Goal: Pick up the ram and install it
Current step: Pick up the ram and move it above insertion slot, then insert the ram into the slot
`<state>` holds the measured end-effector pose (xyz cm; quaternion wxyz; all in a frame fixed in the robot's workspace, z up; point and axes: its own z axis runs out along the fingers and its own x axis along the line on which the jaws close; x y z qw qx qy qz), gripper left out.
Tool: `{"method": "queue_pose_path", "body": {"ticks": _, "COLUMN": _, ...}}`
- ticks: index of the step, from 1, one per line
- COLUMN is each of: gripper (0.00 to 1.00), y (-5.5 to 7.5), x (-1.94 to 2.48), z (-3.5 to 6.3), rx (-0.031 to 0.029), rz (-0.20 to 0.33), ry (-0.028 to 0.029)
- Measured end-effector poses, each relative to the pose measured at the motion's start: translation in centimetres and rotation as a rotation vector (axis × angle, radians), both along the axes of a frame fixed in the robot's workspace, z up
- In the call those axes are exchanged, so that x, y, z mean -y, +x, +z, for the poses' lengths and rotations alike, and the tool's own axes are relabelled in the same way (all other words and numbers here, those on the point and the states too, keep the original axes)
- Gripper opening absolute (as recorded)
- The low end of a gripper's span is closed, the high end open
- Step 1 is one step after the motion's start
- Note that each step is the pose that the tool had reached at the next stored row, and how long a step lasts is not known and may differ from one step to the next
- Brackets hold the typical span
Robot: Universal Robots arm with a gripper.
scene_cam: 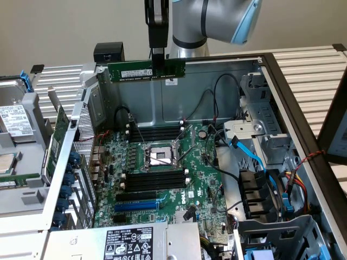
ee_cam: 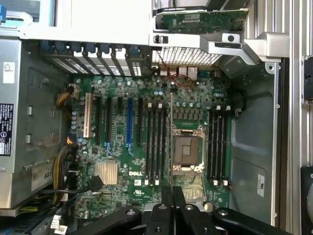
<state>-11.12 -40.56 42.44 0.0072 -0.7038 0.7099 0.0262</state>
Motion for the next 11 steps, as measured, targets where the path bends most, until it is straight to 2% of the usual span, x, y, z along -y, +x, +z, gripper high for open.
{"method": "queue_pose_path", "body": {"ticks": 5, "gripper": 0.12, "y": 0.0, "x": -0.08, "z": 0.0, "rx": 0.0051, "rz": -0.002, "ry": 0.0004}}
{"method": "queue_pose_path", "body": {"ticks": 11, "gripper": 0.12, "y": 0.0, "x": -0.09, "z": -0.06, "rx": 0.0061, "rz": -0.003, "ry": 0.0009}}
